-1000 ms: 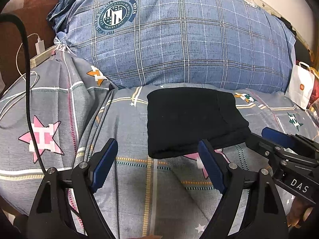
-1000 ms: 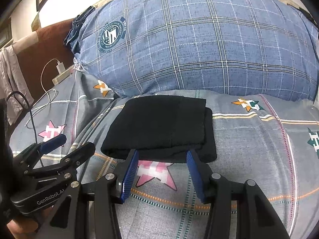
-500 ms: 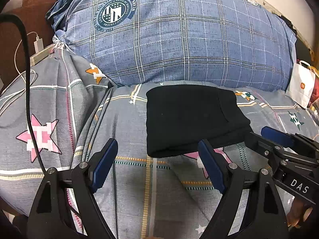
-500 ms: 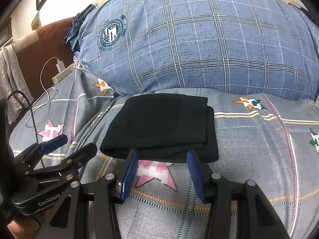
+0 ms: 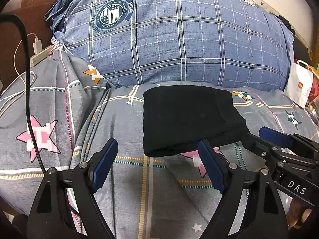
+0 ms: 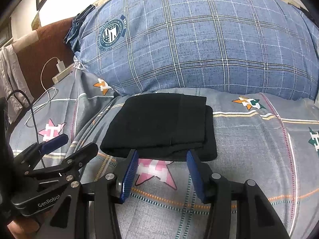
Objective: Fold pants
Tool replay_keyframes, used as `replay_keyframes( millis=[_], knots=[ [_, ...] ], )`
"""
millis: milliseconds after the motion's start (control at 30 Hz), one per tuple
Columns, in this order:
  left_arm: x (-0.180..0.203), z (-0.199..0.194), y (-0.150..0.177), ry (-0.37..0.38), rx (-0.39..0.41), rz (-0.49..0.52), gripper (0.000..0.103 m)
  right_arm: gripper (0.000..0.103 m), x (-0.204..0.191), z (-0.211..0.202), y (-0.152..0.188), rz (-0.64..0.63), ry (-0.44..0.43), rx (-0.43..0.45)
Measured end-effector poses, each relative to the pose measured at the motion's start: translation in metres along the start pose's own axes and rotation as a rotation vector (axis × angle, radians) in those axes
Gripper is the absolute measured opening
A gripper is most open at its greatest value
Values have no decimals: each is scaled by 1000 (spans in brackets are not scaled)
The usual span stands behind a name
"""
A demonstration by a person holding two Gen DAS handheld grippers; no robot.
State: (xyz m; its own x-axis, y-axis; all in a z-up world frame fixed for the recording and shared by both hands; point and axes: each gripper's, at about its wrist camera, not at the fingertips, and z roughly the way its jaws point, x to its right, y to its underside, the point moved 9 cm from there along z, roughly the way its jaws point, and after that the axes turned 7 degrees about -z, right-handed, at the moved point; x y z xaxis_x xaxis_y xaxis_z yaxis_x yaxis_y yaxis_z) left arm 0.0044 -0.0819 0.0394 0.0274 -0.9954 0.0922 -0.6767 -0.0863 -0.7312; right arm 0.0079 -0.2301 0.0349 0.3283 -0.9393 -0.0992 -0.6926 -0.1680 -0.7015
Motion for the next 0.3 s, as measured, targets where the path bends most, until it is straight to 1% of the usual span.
replay_keyframes(
  millis=[200, 300],
  knots=[
    [4, -7, 0, -4, 31, 29, 83, 49, 0, -4, 2, -9, -3, -1],
    [6, -10, 1, 7, 30, 35, 83, 49, 2, -6, 2, -10, -2, 0]
  ],
)
